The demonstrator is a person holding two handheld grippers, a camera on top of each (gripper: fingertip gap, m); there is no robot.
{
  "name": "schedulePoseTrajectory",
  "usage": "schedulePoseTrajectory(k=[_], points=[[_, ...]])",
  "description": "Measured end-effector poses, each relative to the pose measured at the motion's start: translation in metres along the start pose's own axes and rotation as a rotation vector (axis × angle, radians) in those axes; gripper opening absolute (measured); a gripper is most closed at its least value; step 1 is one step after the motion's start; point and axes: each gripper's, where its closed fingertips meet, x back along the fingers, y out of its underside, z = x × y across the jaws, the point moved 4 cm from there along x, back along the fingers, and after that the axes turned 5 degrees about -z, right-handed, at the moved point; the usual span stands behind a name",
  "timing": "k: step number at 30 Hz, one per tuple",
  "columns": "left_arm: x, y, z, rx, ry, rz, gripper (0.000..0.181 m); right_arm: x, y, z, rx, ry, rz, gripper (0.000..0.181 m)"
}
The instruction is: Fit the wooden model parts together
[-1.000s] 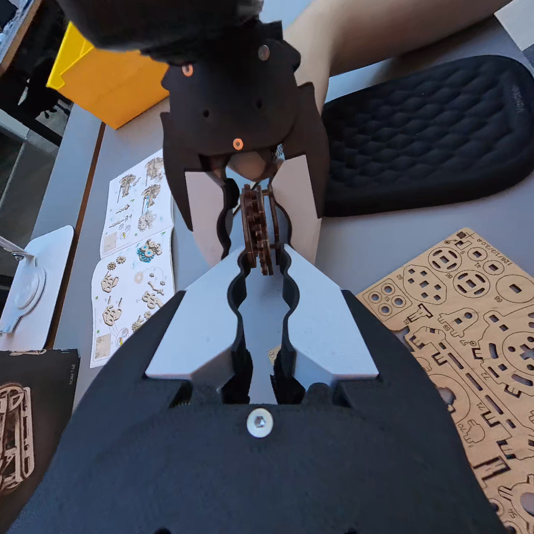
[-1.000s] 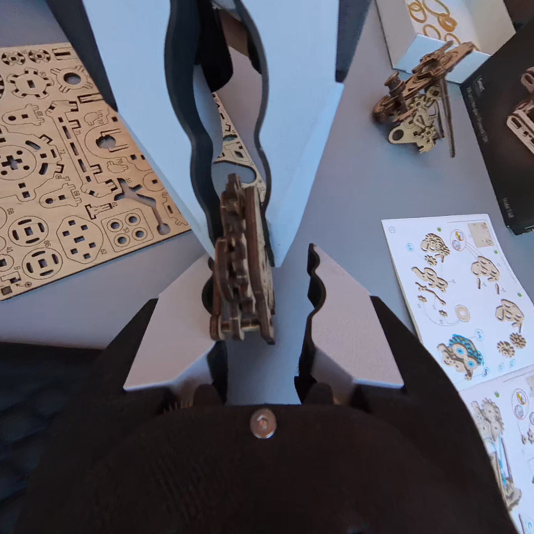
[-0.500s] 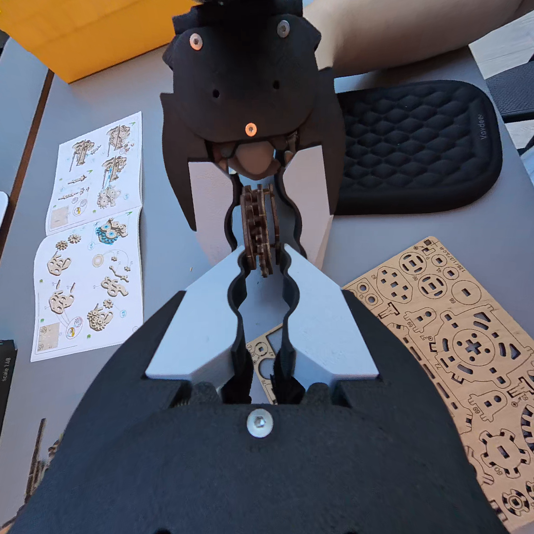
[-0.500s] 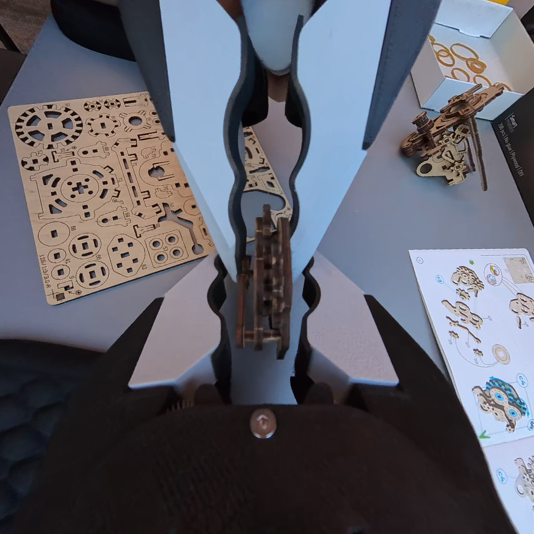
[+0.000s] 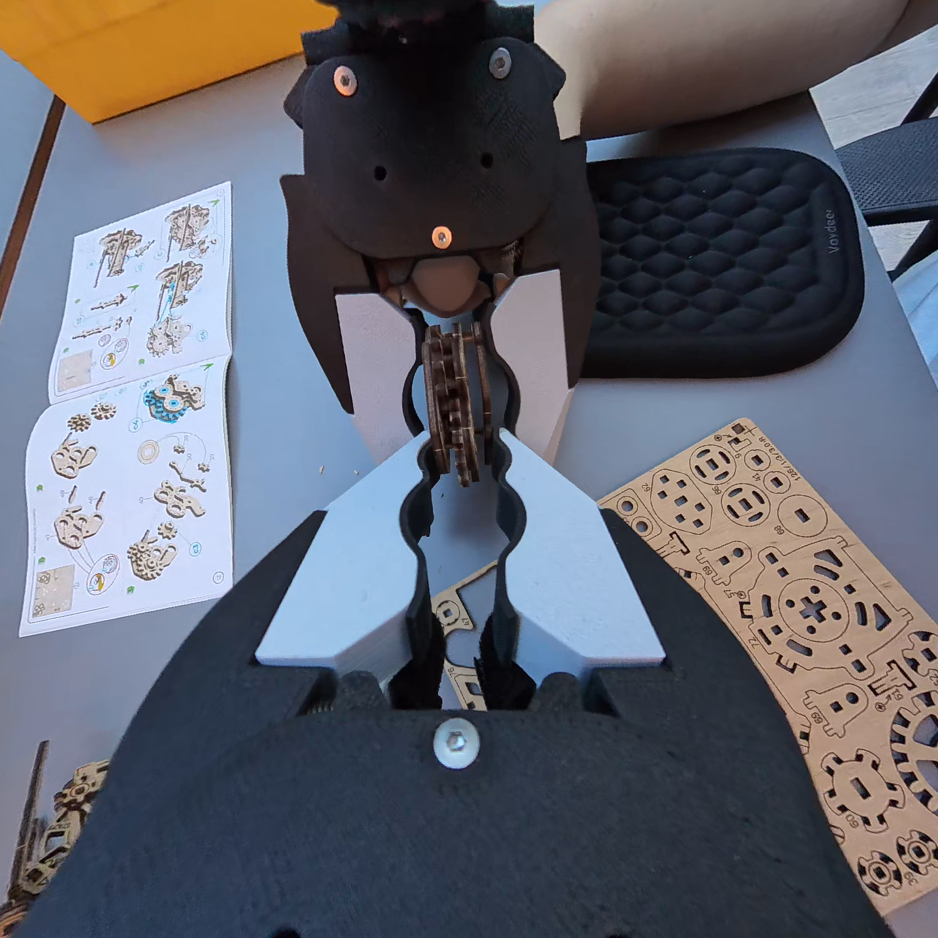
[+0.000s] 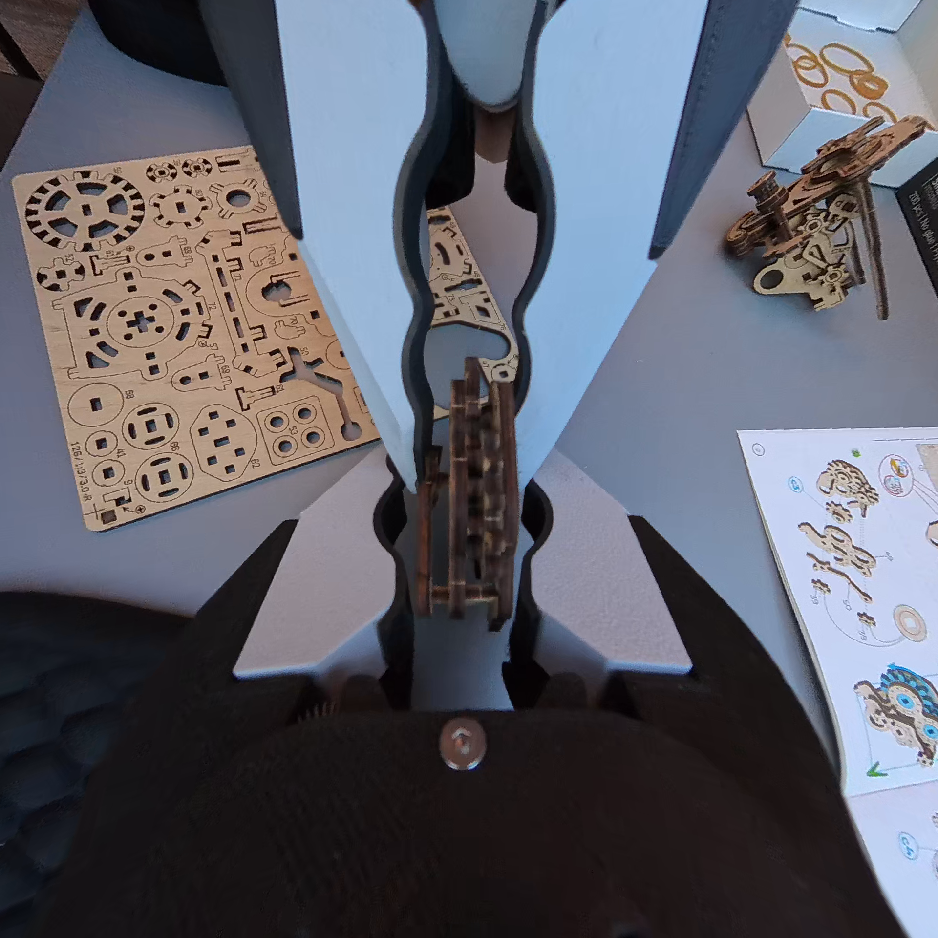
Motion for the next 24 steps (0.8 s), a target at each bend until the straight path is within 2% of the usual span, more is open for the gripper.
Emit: schedulePoseTrajectory(k=[12,16,22,24], points=[[0.0003,-0.0016,0.0014,0.003,0.009,0.010,0.016,0.0030,0.0023,-0.0014,0.030,0.019,-0.065,0.033],[0.0005,0.0004,0.0005,0.016,0.020,0.000,0.017,-0.0002,0.0004,-0.0017,-0.047,-0.035,-0.034,0.039],[-0.0007,0.0008,0.0013,0.010,0.016,-0.002,0.016,0.0010,0.0031,-0.0018,0.021,0.007,-0.061,0.032],[0.0016,-0.0007,-0.0004,-0.004,-0.008,0.018,0.016,0.0030,-0.0003,0.0008,-0.003,0.014,-0.028,0.033]])
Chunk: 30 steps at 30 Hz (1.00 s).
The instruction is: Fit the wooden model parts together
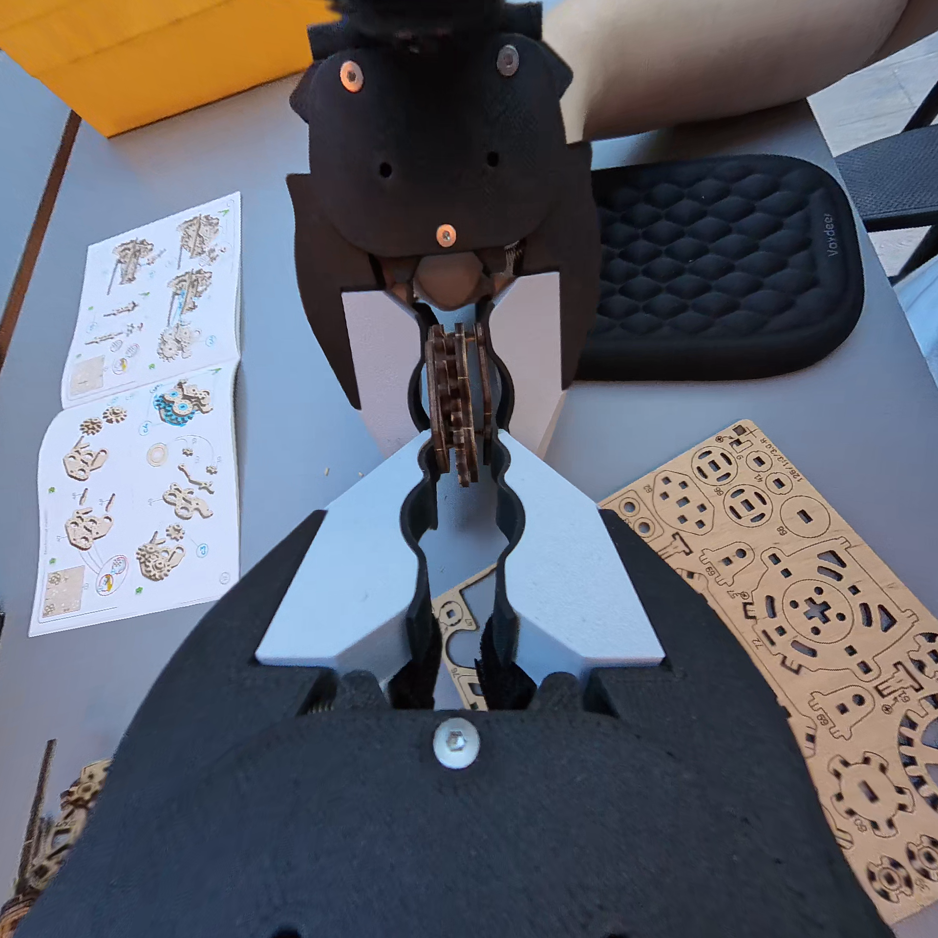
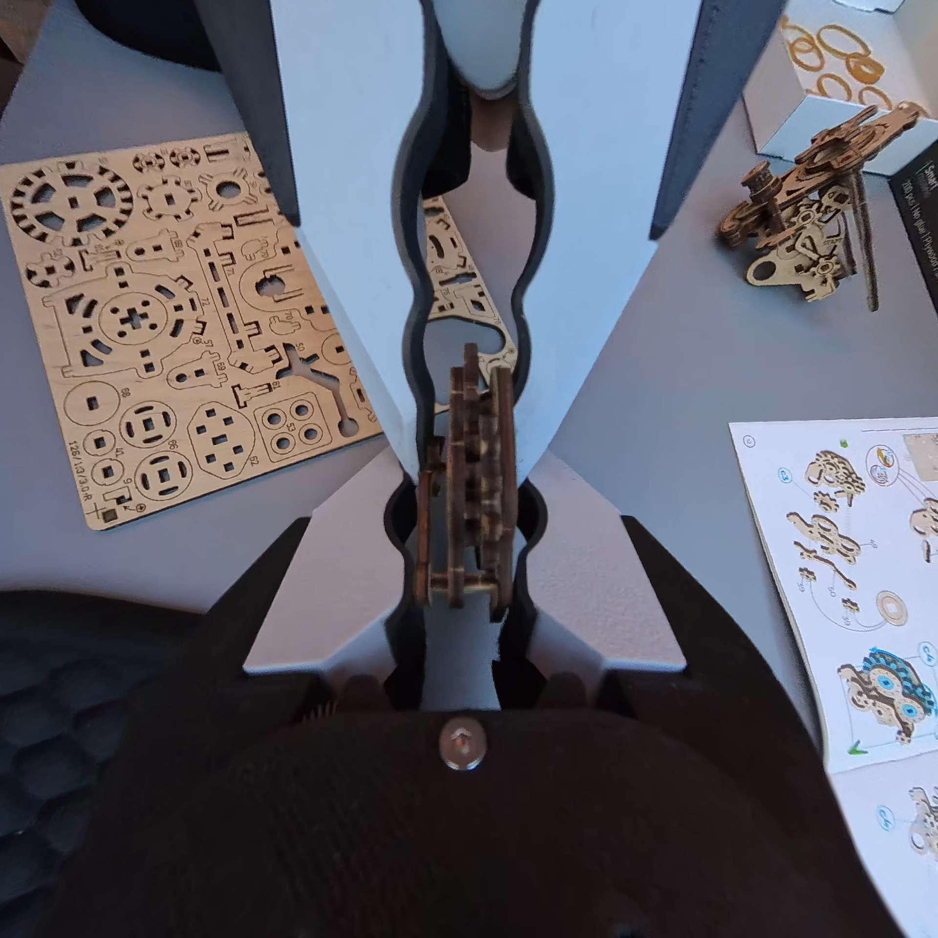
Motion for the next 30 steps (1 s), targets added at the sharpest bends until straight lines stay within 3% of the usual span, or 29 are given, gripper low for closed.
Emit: schedulePoseTrajectory(k=[4,11,20,25,27,30], points=[[0.006,-0.002,0.001,-0.004,0.023,0.062,0.017,0.002,-0.005,-0.002,0.000,-0.022,0.049,0.034],[0.006,0.003,0.003,-0.093,-0.002,0.030,0.025,0.002,0.002,0.001,0.048,0.035,0.013,0.029],[0.007,0.006,0.001,-0.192,-0.087,0.022,0.015,0.008,-0.004,0.002,0.068,0.057,0.067,0.028],[0.006,0.007,-0.002,-0.135,-0.070,-0.006,0.010,0.004,0.001,0.004,0.061,0.064,0.049,0.031],[0.007,0.008,-0.006,-0.094,-0.076,-0.031,0.009,0.002,0.003,0.006,0.052,0.075,0.022,0.044],[0.008,0.007,-0.008,-0.084,-0.103,-0.045,0.009,0.005,0.001,0.009,0.040,0.094,0.046,0.045]])
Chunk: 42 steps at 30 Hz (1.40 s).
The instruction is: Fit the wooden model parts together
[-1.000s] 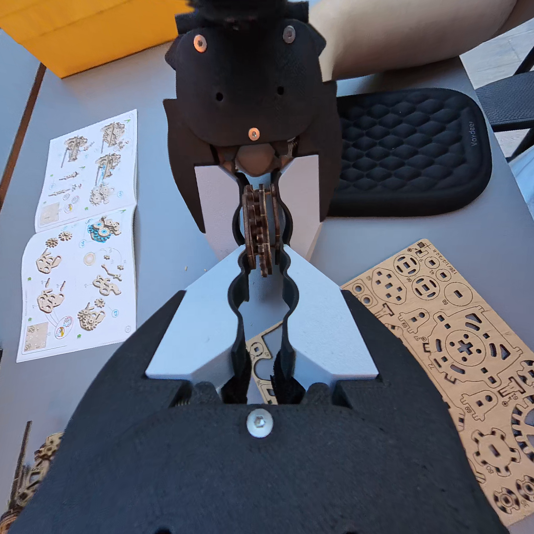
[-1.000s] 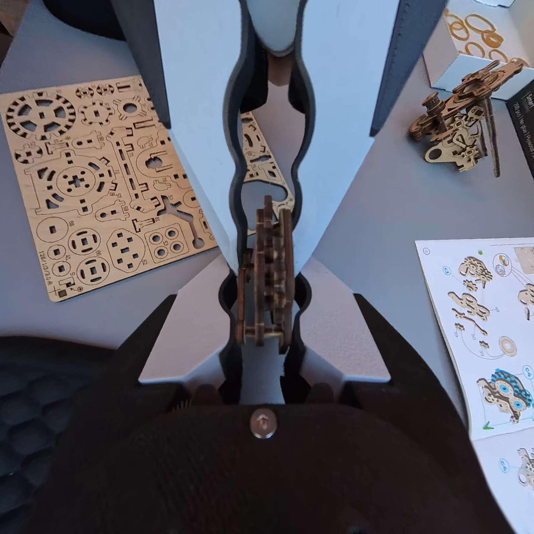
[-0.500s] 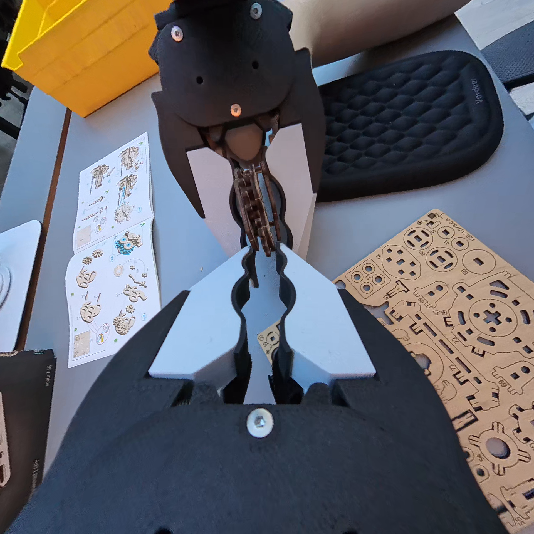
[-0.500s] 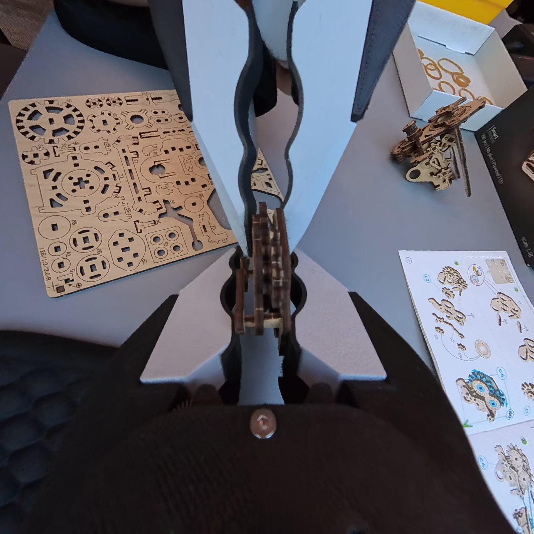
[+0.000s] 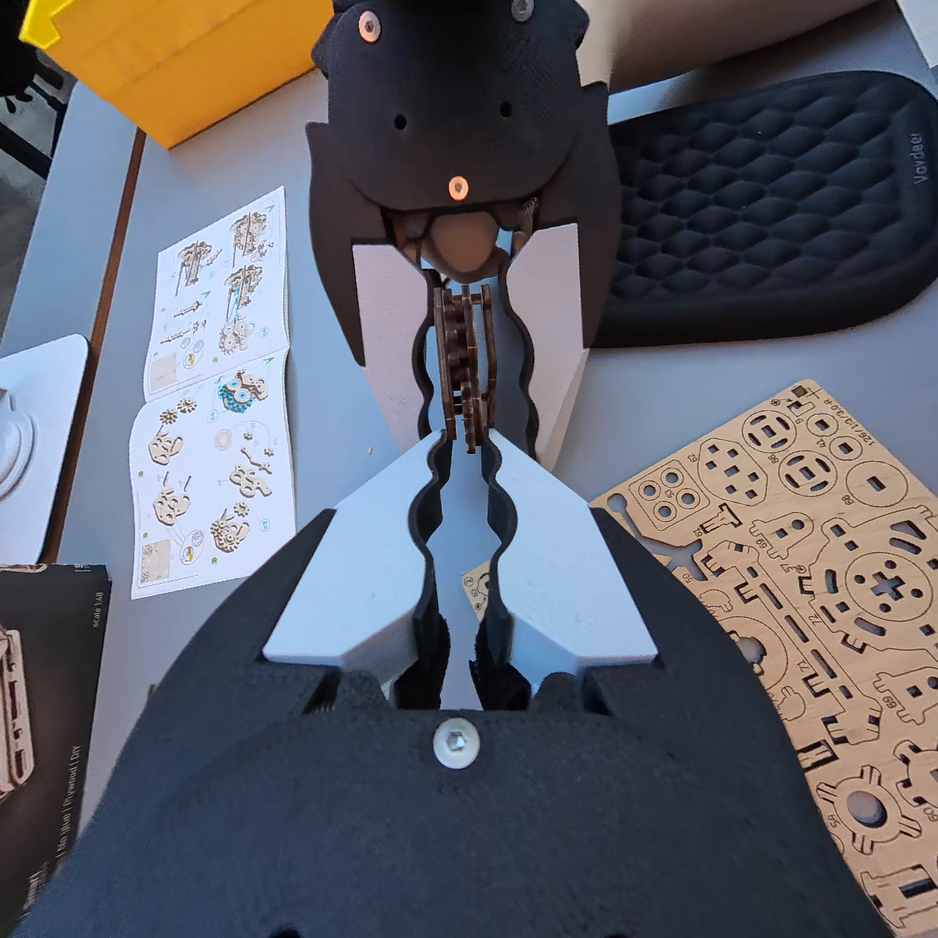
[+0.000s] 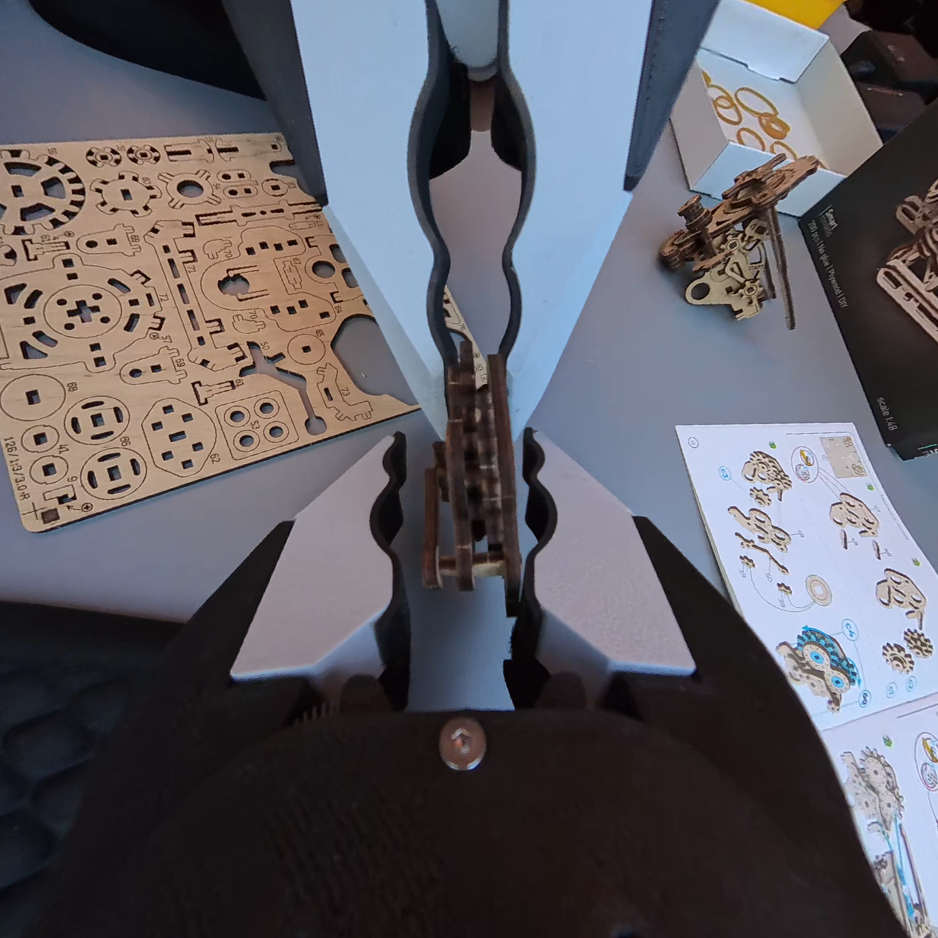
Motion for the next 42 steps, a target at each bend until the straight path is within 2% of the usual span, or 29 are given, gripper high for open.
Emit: schedulePoseTrajectory(k=[4,9,14,16,18,21,23,26,30,32,35,38,42], points=[[0.002,-0.002,-0.002,-0.033,-0.058,-0.012,0.009,0.007,-0.002,0.003,-0.002,0.002,0.035,0.045],[0.006,-0.001,-0.007,0.022,-0.030,0.042,0.009,0.018,-0.011,0.006,-0.024,-0.008,0.132,0.045],[0.006,0.003,-0.006,0.057,0.026,0.035,0.009,0.025,-0.002,0.008,0.053,0.027,0.040,0.046],[0.004,0.012,-0.001,0.132,0.145,0.004,0.009,0.034,0.001,0.008,0.047,-0.007,0.064,0.044],[0.003,0.018,0.006,0.289,0.348,-0.010,0.009,0.046,0.005,0.011,-0.005,-0.058,0.099,0.045],[0.003,0.018,0.008,0.542,0.585,0.061,0.009,0.060,0.014,0.012,-0.098,-0.160,0.114,0.044],[-0.001,0.022,0.011,0.679,0.715,0.053,0.009,0.063,0.017,0.016,-0.107,-0.150,0.129,0.040],[-0.018,0.035,0.014,0.818,0.775,-0.032,0.009,0.062,0.017,0.014,-0.092,-0.163,0.148,0.032],[-0.026,0.030,0.018,0.972,0.924,-0.011,0.010,0.047,0.020,0.002,-0.034,-0.201,0.098,0.025],[-0.030,0.033,0.016,0.982,0.903,-0.021,0.010,0.039,0.019,-0.002,-0.013,-0.206,0.077,0.020],[-0.030,0.033,0.014,0.988,0.903,-0.005,0.011,0.033,0.020,0.000,0.015,-0.162,0.054,0.003],[-0.028,0.032,0.009,0.983,0.880,0.026,0.009,0.037,0.020,0.001,0.011,-0.163,0.071,0.003],[-0.023,0.033,0.002,0.856,0.744,0.018,0.009,0.049,0.010,0.008,-0.016,-0.144,0.161,0.009]])
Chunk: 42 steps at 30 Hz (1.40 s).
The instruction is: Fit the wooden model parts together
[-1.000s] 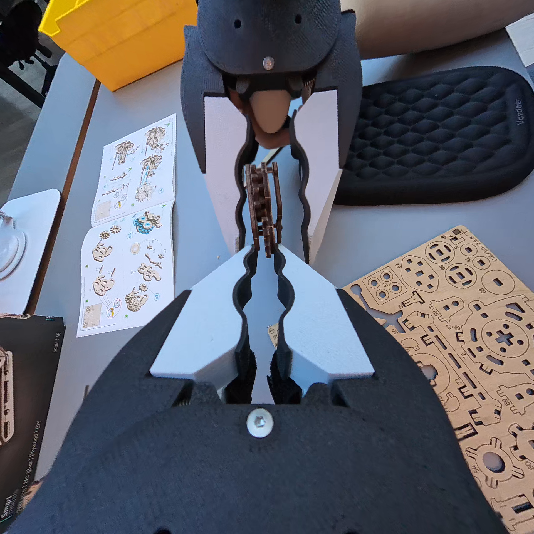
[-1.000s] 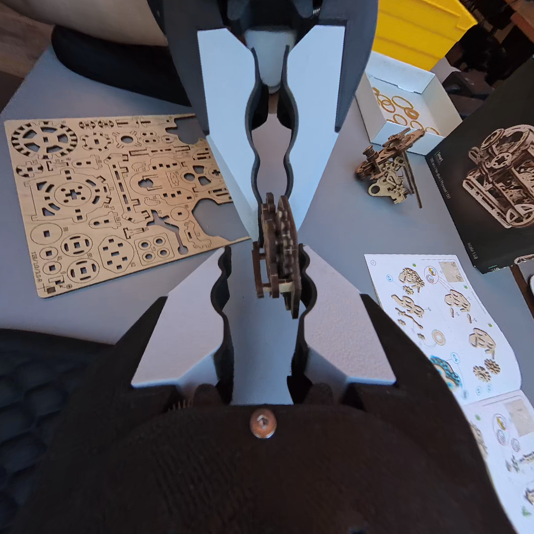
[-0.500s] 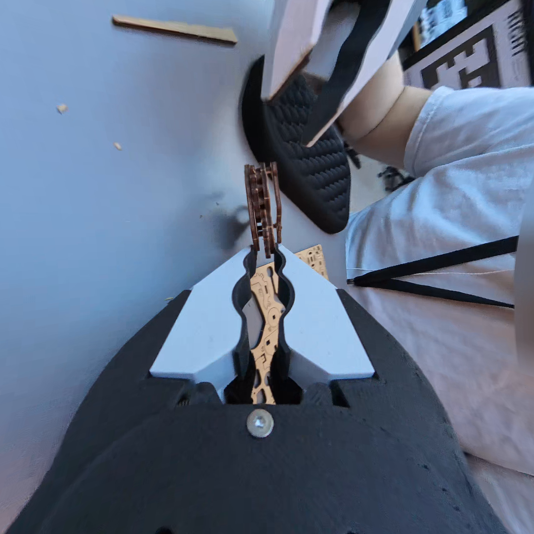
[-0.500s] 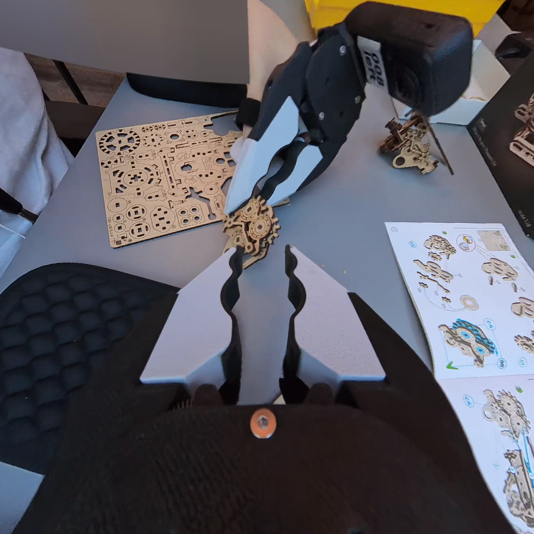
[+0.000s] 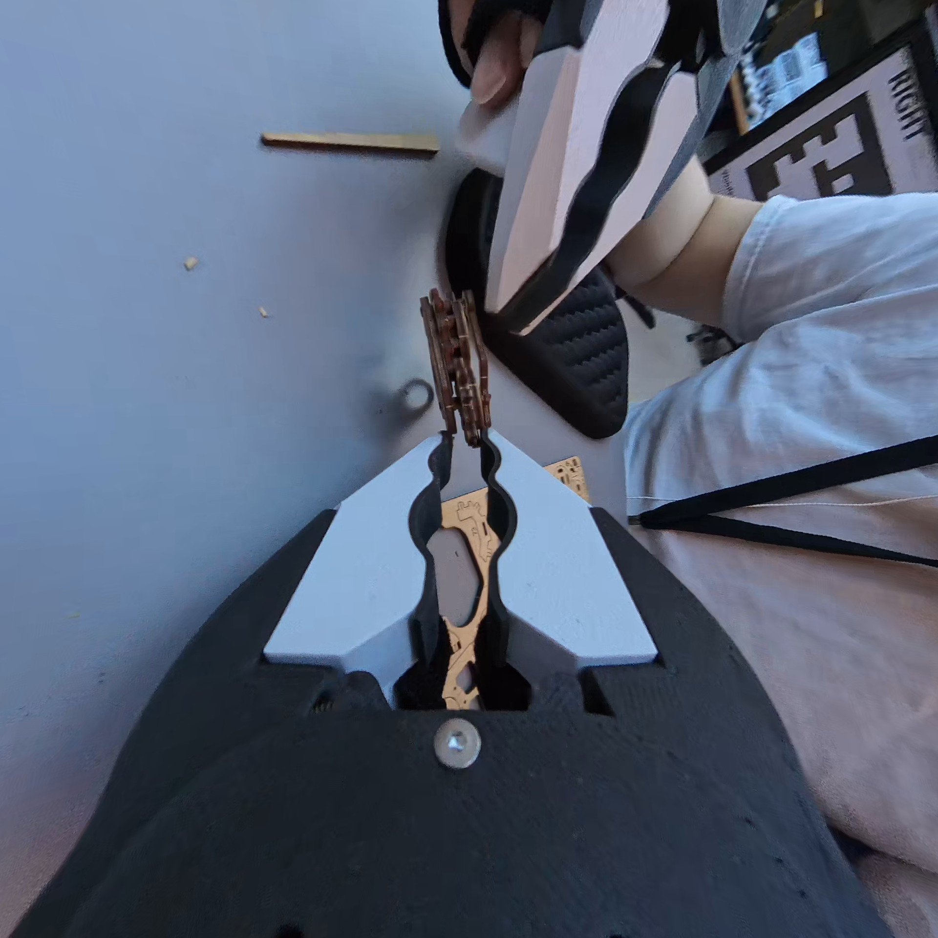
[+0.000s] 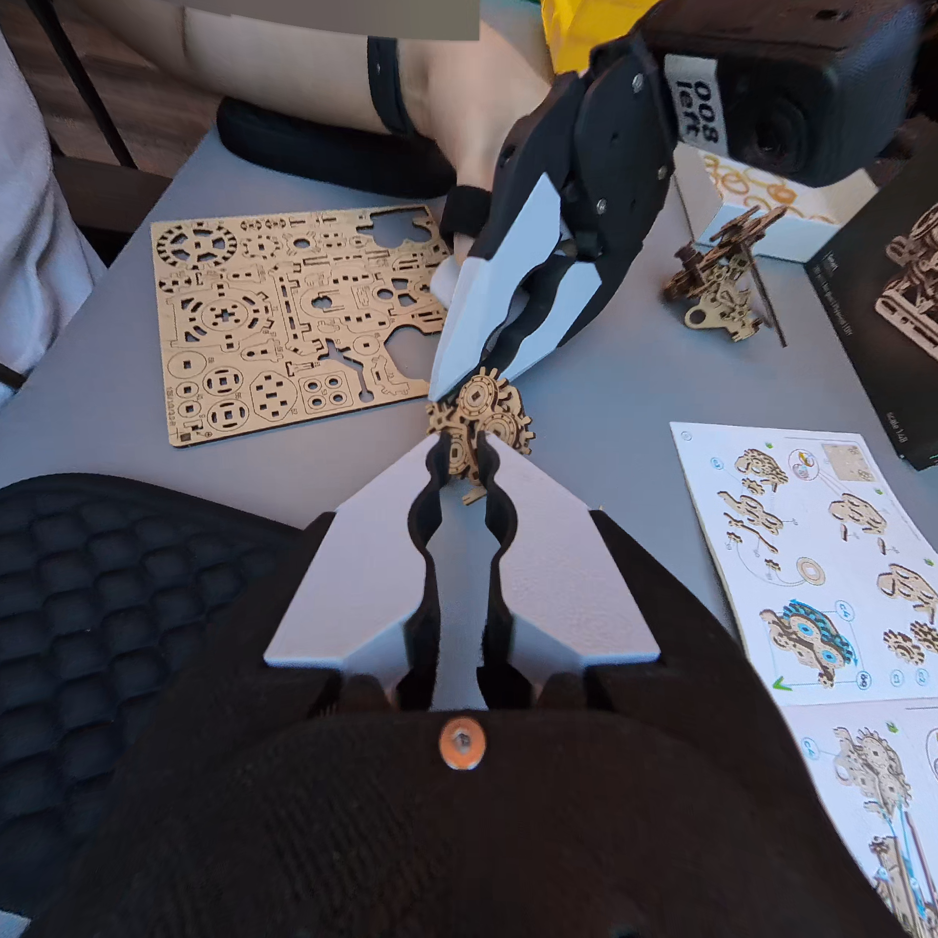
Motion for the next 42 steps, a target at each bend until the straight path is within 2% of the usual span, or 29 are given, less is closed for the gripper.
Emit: schedulePoseTrajectory(k=[2,5,10,13,15,17,19,24,26,28,30,34,37,42], points=[[0.002,0.000,0.001,-0.032,-0.048,-0.012,0.009,0.004,-0.006,0.002,0.021,0.032,0.028,0.010],[0.002,-0.001,0.005,-0.008,0.005,0.013,0.009,0.001,-0.003,0.004,0.060,0.087,-0.025,0.022],[0.001,0.001,0.002,-0.100,-0.079,-0.028,0.009,-0.001,0.006,0.012,-0.166,-0.008,0.008,0.043],[-0.001,0.003,0.005,-0.067,-0.030,-0.032,0.009,-0.004,0.008,0.011,-0.201,-0.054,0.023,0.036],[-0.005,0.006,0.004,0.017,0.048,-0.039,0.009,-0.007,0.006,0.002,-0.095,-0.049,0.005,0.026],[-0.008,0.007,-0.001,0.077,0.085,-0.034,0.011,-0.012,0.010,-0.002,0.018,0.003,-0.058,0.024],[-0.010,0.007,-0.005,0.088,0.072,-0.046,0.017,-0.019,0.017,-0.002,0.052,0.029,-0.145,0.022],[-0.006,0.001,-0.010,0.075,0.023,-0.001,0.025,-0.019,0.020,0.005,0.039,0.075,-0.150,0.022],[0.001,0.000,-0.012,0.079,-0.004,0.015,0.032,-0.019,0.023,0.002,0.029,0.038,-0.158,0.007],[0.012,0.000,-0.015,0.066,-0.060,0.031,0.037,-0.020,0.027,0.003,0.015,0.043,-0.191,0.003],[0.023,-0.003,-0.012,0.037,-0.090,0.059,0.038,-0.020,0.026,0.003,0.001,0.043,-0.200,0.003],[0.038,-0.008,-0.011,-0.064,-0.227,0.086,0.025,-0.019,0.016,0.001,0.006,0.044,-0.164,0.005],[0.030,-0.007,-0.001,-0.212,-0.263,0.041,0.000,-0.023,0.006,0.000,0.031,0.050,-0.139,0.003],[0.008,-0.008,0.008,-0.411,-0.328,-0.010,0.000,-0.031,0.008,0.002,-0.025,0.005,-0.143,0.000]])
